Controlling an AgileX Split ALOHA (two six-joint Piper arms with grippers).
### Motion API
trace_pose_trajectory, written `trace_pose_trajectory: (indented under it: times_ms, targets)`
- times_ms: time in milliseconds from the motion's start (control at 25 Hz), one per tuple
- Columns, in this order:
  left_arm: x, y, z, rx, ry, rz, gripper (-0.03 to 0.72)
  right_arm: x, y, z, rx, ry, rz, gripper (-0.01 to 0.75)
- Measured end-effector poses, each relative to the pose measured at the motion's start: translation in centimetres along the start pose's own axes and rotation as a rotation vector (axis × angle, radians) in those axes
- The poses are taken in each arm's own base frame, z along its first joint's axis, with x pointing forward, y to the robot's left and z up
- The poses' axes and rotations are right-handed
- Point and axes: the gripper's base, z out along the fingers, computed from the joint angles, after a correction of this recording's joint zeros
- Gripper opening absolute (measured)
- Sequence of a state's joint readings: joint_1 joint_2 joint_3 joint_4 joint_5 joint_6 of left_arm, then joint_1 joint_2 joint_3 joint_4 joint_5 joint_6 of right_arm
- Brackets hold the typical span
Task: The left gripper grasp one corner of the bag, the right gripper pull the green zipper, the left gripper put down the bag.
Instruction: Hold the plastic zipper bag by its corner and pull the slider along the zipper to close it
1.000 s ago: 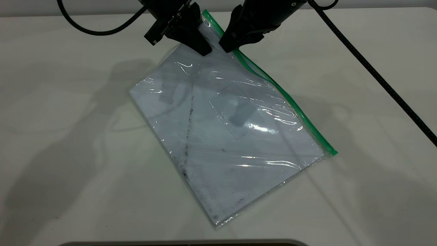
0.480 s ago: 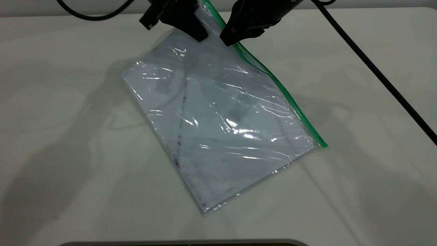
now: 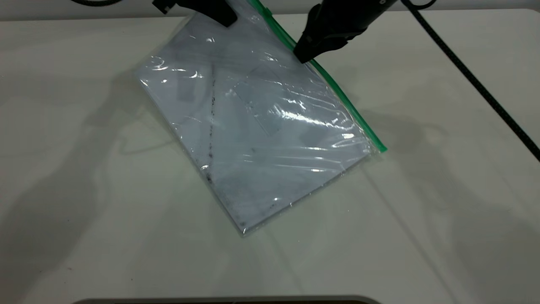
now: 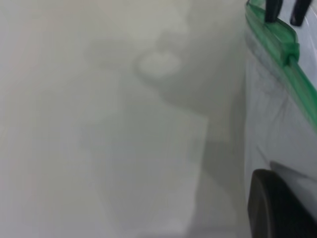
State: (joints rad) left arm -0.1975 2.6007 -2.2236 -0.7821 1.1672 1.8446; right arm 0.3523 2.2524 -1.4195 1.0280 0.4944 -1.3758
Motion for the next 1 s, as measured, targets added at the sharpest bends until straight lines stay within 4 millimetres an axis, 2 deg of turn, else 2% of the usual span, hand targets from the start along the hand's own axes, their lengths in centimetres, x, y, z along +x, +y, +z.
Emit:
trace_pose_trajectory:
  times_ms: [160,400,560,760,1000]
  targets:
    - [-0.3,0.0,0.0,0.001,0.002,0.006,0.053,-0.2,0.0,-0.1,-0.008,-0.004,-0.003,0.152]
    - [-1.0,-0.1,0.7,0.016,0.010,0.024,0.053,-2.3,-0.5,-0.7,-0.005,-0.061,-0.029,0.401]
    - [-1.2,-0.2,0.8,0.018,0.009,0.027,0.053,-3.1,-0.6,-1.0,0.002,-0.084,-0.035,0.524]
    - [-1.4,-0.2,0.9,0.020,0.008,0.029,0.053,-3.4,-0.6,-1.1,-0.009,-0.104,-0.011,0.553]
    - [-2.2,-0.3,1.7,0.034,0.005,0.046,0.053,-3.5,-0.1,-1.1,-0.059,-0.114,0.018,0.496]
